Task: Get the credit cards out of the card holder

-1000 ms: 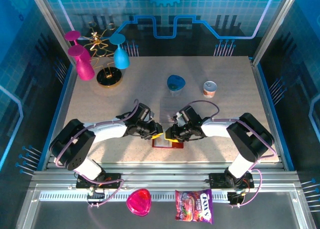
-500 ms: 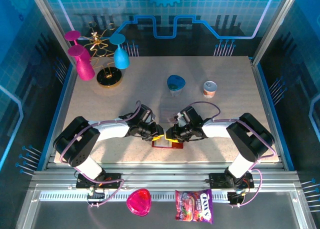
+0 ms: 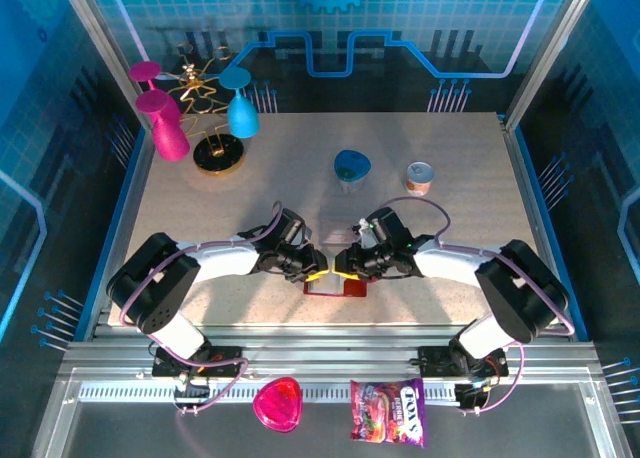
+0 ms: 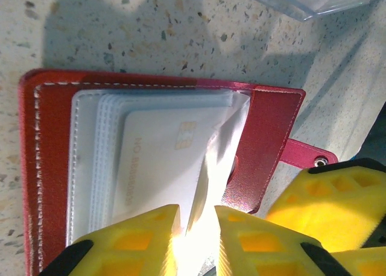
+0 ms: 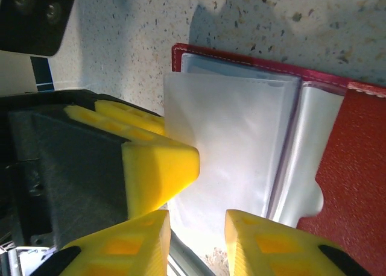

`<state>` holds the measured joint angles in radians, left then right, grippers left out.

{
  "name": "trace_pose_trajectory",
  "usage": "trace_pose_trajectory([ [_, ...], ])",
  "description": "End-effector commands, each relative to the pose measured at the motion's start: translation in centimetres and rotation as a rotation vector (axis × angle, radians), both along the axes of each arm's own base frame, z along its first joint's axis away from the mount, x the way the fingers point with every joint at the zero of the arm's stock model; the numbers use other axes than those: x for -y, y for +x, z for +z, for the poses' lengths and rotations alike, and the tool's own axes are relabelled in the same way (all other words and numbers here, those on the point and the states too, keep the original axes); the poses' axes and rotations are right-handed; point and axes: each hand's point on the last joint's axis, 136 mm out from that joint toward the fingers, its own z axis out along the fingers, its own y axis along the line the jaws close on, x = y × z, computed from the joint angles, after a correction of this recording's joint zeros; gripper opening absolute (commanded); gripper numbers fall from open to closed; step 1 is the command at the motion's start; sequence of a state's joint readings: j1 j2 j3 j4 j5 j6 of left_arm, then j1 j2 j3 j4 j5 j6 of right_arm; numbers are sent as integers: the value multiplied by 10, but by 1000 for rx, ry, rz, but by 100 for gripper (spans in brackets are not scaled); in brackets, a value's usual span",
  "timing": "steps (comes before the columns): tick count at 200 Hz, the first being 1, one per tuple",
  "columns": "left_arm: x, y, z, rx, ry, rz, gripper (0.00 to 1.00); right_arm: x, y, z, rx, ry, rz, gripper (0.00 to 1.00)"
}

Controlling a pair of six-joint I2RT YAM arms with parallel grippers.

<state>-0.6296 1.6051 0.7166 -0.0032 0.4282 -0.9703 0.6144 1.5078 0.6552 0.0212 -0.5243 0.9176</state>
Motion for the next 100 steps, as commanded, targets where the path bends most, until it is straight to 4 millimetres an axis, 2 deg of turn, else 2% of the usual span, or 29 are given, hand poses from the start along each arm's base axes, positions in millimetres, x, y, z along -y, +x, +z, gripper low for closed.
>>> trace_pose_trajectory([
  [1, 10, 0, 18, 13, -54, -11, 25, 14, 5, 10, 26, -51, -20, 30],
  [51, 23, 2, 35, 43, -82, -40, 34, 39, 12, 29, 87, -86, -70, 30],
  [66, 28, 2, 39, 51, -93, -55, 39, 45, 14, 34, 100, -90, -86, 30],
  [100, 40, 3, 41, 52, -105, -81, 47, 58, 15, 39, 117, -94, -113, 30],
])
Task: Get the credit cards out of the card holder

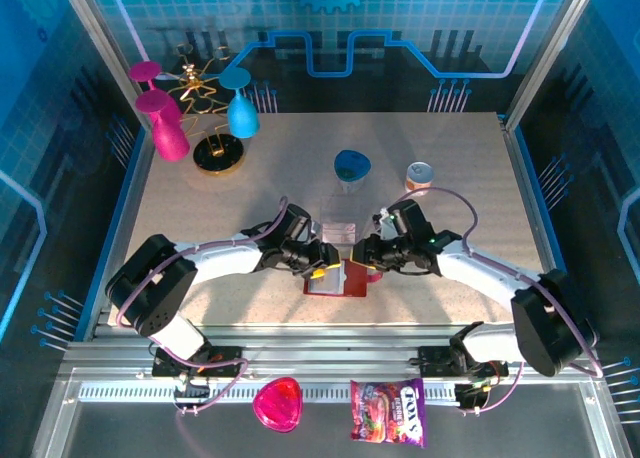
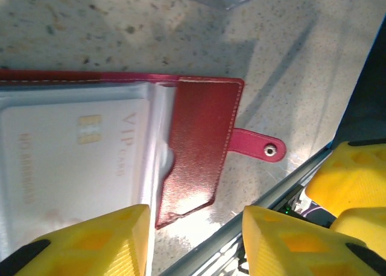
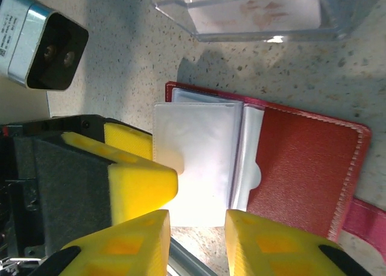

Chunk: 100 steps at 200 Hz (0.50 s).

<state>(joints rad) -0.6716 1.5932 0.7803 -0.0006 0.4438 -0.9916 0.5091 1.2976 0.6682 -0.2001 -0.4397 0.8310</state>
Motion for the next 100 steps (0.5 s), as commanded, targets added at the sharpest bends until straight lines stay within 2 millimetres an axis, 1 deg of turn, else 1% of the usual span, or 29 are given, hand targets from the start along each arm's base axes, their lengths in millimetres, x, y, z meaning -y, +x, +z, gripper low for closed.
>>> trace_pose_trajectory([
  [1, 16, 0, 14, 13, -46, -46, 47, 12, 0, 6, 15, -26, -16, 30],
  [30, 26, -1, 10, 3, -54, -66, 51, 19, 0, 6, 18, -27, -32, 30],
  [69, 44, -2, 2, -14, -71, -92, 52, 24, -3, 7, 19, -28, -42, 30],
  [100, 52, -3, -4, -23, -74, -99, 53, 27, -4, 6, 18, -27, -49, 30],
])
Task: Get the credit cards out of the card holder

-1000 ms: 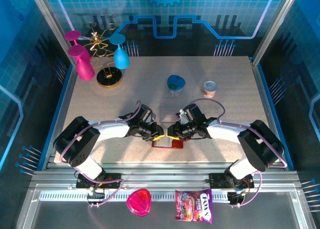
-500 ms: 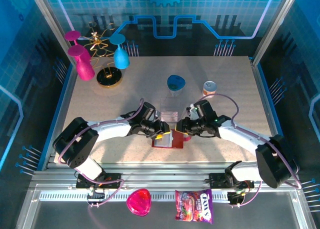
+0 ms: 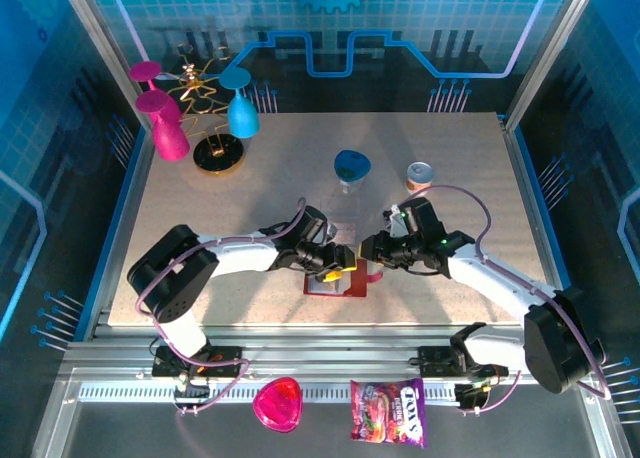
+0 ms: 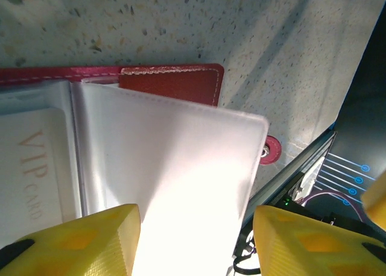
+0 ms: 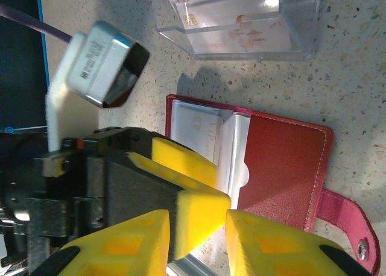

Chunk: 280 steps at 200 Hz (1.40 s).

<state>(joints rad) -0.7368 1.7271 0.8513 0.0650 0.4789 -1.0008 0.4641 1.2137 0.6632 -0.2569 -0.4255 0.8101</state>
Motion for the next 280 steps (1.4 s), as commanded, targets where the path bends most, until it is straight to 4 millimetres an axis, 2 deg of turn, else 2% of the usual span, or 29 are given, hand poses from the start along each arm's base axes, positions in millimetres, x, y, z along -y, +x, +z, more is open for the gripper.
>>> trace_pose_trajectory([
  [1, 16, 3, 9, -3, -52, -17, 53, 10, -7, -8, -22, -22, -10, 30],
  [63, 11, 7, 20, 41, -41, 0, 55, 9, -8, -11, -32, -17, -11, 31],
  [108, -9, 15, 27, 73, -29, 62, 55, 5, -9, -16, -53, 0, -2, 30],
  [162, -46, 25, 37, 113, 0, 149, 54, -9, -15, -38, -126, 2, 50, 30],
  [196, -65, 26, 34, 112, 20, 187, 54, -15, -23, -58, -177, -44, 87, 30],
  [230, -72, 25, 34, 111, 24, 202, 54, -11, -26, -75, -208, -114, 102, 32],
  [280, -73, 25, 32, 108, 27, 206, 54, -7, -26, -88, -227, -172, 112, 34],
])
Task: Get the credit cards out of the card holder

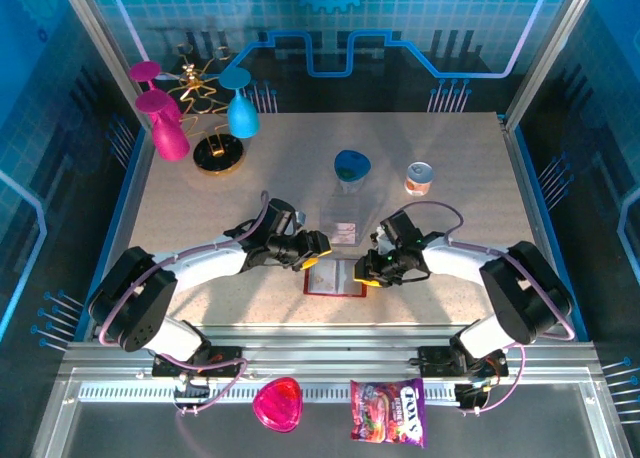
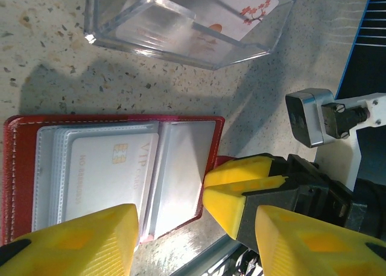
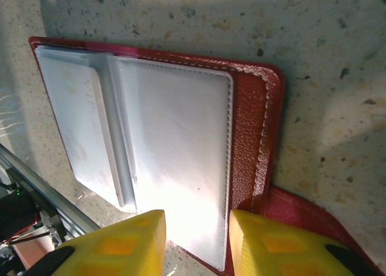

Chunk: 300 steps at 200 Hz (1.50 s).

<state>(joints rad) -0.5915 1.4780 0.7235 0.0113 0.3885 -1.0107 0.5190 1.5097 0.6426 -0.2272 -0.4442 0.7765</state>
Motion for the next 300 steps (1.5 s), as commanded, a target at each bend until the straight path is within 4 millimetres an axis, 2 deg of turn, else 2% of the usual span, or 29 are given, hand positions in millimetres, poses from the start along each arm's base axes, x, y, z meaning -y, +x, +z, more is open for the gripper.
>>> trace_pose_trajectory([
  [1, -6, -2, 0, 17, 18, -3, 54, 1, 1, -3, 12, -43, 30, 34],
  [59, -5, -1, 0, 16, 19, -6, 54, 7, 3, -7, 21, -88, 33, 35],
  [102, -6, -5, -6, -3, 34, -18, 54, 3, 5, 6, 44, -62, 34, 35],
  [135, -4, -8, -15, -30, 31, -33, 50, -7, 9, 25, 86, -3, 41, 35],
  [196, -5, -15, -33, -73, 42, -48, 38, -29, 12, 37, 93, 57, 49, 34],
  [248, -3, -19, -44, -98, 31, -59, 28, -54, 16, 35, 66, 142, 41, 32],
  [300, -6, -26, -51, -111, 47, -71, 22, -68, 16, 27, 46, 154, 55, 31],
])
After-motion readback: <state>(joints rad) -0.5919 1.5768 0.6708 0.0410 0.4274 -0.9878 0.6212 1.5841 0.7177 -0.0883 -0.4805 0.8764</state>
